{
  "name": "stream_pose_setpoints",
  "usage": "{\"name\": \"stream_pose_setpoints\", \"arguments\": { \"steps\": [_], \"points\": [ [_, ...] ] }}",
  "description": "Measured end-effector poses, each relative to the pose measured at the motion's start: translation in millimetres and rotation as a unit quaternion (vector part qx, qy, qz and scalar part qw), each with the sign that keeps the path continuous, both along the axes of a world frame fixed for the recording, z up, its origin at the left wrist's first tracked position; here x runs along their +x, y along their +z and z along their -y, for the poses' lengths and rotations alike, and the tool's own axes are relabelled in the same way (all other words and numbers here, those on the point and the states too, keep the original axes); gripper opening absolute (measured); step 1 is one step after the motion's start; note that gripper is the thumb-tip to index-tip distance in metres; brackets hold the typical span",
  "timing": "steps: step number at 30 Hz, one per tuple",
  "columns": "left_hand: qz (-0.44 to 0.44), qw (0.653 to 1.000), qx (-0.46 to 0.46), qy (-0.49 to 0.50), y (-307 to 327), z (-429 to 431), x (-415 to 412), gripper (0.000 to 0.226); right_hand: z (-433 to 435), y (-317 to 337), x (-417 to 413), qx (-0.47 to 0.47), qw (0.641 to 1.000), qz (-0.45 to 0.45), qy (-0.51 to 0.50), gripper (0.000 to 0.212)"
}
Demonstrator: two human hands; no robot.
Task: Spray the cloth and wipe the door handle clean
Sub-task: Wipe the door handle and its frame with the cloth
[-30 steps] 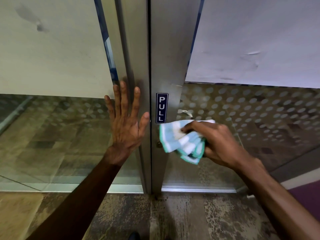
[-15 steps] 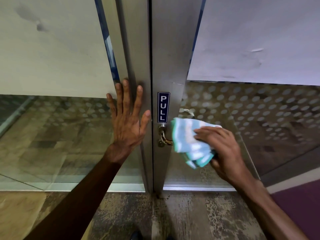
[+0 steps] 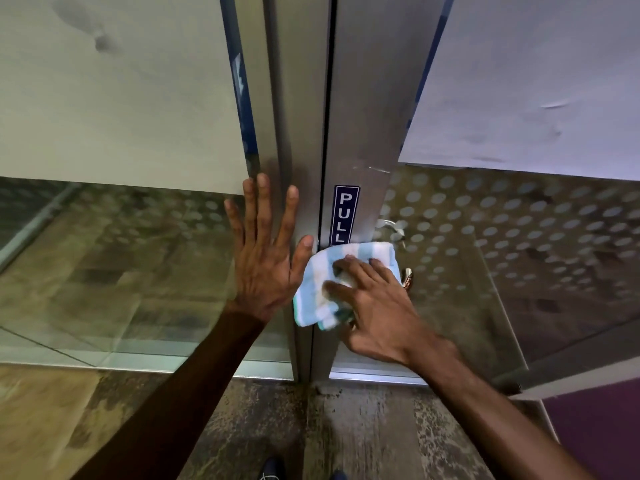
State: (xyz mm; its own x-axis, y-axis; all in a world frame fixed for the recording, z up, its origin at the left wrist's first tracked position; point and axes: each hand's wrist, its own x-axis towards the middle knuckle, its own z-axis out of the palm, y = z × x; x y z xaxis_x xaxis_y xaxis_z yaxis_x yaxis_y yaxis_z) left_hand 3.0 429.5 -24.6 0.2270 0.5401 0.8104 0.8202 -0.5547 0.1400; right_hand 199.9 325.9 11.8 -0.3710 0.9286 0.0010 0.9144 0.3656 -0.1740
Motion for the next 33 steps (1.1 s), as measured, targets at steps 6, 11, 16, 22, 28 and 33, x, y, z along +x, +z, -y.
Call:
{"name": "stream_pose_setpoints", "arguments": {
  "steps": [6,11,16,22,28,33],
  "points": [
    [0.008,1.0,-0.005,0.005,3,0,3,0.065,0,-8,-39,0.108,0.957,-0.139,-0.229,0.022],
    [0.006,1.0,-0.013,0.007,5,0,4,0.066,-9,-25,-68,0.136,0.926,0.043,-0.35,0.033],
    [-0.007,1.0,-0.015,0.009,2,-4,4,0.066,-9,-38,-78,0.125,0.93,0.065,-0.341,0.052],
    [-0.029,0.999,-0.009,0.011,3,-7,7,0.068,-7,-56,-63,0.159,0.941,0.121,-0.274,0.038],
    [-0.042,0.998,-0.016,0.031,0,-6,10,0.07,-8,-58,-47,0.185,0.952,0.168,-0.177,0.058],
    [-0.044,0.998,-0.022,0.033,-6,-3,10,0.07,-10,-40,-38,0.187,0.952,0.214,-0.11,0.057]
  ]
}}
